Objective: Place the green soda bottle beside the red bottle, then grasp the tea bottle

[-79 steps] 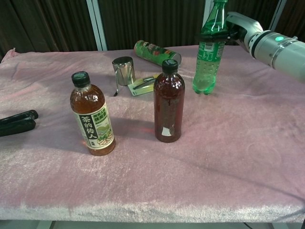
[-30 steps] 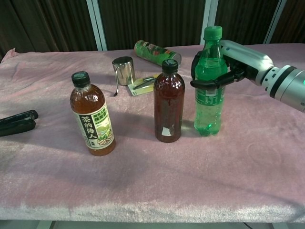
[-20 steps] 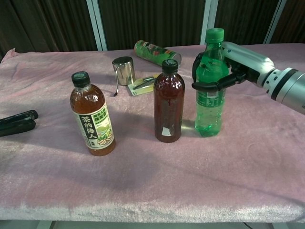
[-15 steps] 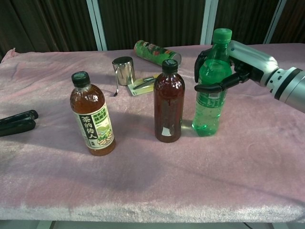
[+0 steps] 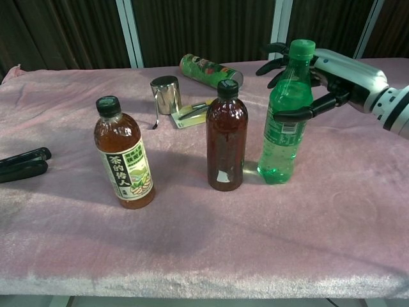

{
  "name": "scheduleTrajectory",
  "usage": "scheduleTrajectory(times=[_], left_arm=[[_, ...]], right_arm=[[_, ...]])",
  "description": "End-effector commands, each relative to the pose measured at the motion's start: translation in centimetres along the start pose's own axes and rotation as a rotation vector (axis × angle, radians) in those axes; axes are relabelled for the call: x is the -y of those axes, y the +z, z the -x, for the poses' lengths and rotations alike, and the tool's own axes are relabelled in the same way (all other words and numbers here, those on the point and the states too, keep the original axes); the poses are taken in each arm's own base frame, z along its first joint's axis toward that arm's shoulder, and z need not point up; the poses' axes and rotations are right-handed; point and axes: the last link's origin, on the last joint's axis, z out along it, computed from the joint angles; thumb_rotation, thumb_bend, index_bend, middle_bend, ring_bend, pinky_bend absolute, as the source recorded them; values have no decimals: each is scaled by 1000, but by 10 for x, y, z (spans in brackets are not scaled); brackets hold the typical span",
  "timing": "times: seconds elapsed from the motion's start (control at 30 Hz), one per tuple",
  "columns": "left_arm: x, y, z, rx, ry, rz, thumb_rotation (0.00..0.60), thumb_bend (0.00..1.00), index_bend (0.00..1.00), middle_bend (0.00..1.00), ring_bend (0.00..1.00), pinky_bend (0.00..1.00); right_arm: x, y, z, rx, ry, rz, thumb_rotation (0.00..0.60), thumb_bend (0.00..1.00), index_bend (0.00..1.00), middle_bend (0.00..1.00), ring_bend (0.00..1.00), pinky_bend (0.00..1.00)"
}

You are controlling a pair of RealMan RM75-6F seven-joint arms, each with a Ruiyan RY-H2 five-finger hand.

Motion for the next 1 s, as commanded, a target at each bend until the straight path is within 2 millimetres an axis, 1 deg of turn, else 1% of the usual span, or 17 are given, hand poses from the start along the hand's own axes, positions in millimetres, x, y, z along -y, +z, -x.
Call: scheduleTrajectory(times=[0.03, 0.17, 0.27, 0.37, 0.43, 0.53, 0.63, 0.7, 0.8, 0.9, 1.0], left_arm=[[0, 0, 0, -2, -1, 2, 600, 316, 0, 0, 0, 0], [-1, 0, 0, -3, -5, 8, 600, 316, 0, 0, 0, 0], [-3, 1, 1, 1, -10, 31, 600, 317, 0, 0, 0, 0], [-8, 2, 4, 9, -28, 79, 600, 315, 0, 0, 0, 0], [-13, 4, 7, 19, -51, 123, 600, 315, 0, 0, 0, 0], [-21, 9, 17, 49, -106, 190, 600, 315, 0, 0, 0, 0], [-34, 21, 29, 54, -227, 251, 600, 315, 0, 0, 0, 0], [-41, 32, 40, 43, -345, 279, 600, 313, 0, 0, 0, 0], [-48, 46, 52, 29, -496, 295, 600, 307, 0, 0, 0, 0], [-55, 58, 57, 7, -593, 306, 600, 299, 0, 0, 0, 0], [-65, 63, 59, -25, -677, 329, 600, 295, 0, 0, 0, 0]], right_arm=[[2, -3, -4, 4, 9, -5, 600, 182, 2, 162, 185, 490], [6, -14, -12, 2, -31, -3, 600, 142, 0, 100, 114, 398], [12, -30, -21, 15, -109, -4, 600, 124, 0, 55, 75, 349], [18, -53, -34, 22, -228, -1, 600, 113, 0, 6, 19, 291], [22, -76, -44, 34, -327, 22, 600, 111, 0, 0, 1, 239], [26, -111, -56, 41, -461, 83, 600, 109, 0, 0, 0, 167], [29, -145, -61, 19, -534, 138, 600, 110, 0, 0, 0, 156], [28, -166, -61, -1, -559, 173, 600, 109, 0, 0, 0, 151], [24, -188, -59, -21, -558, 212, 600, 109, 0, 0, 0, 145], [22, -200, -56, -21, -530, 223, 600, 110, 0, 0, 0, 144], [22, -204, -56, -6, -544, 219, 600, 109, 0, 0, 0, 143]])
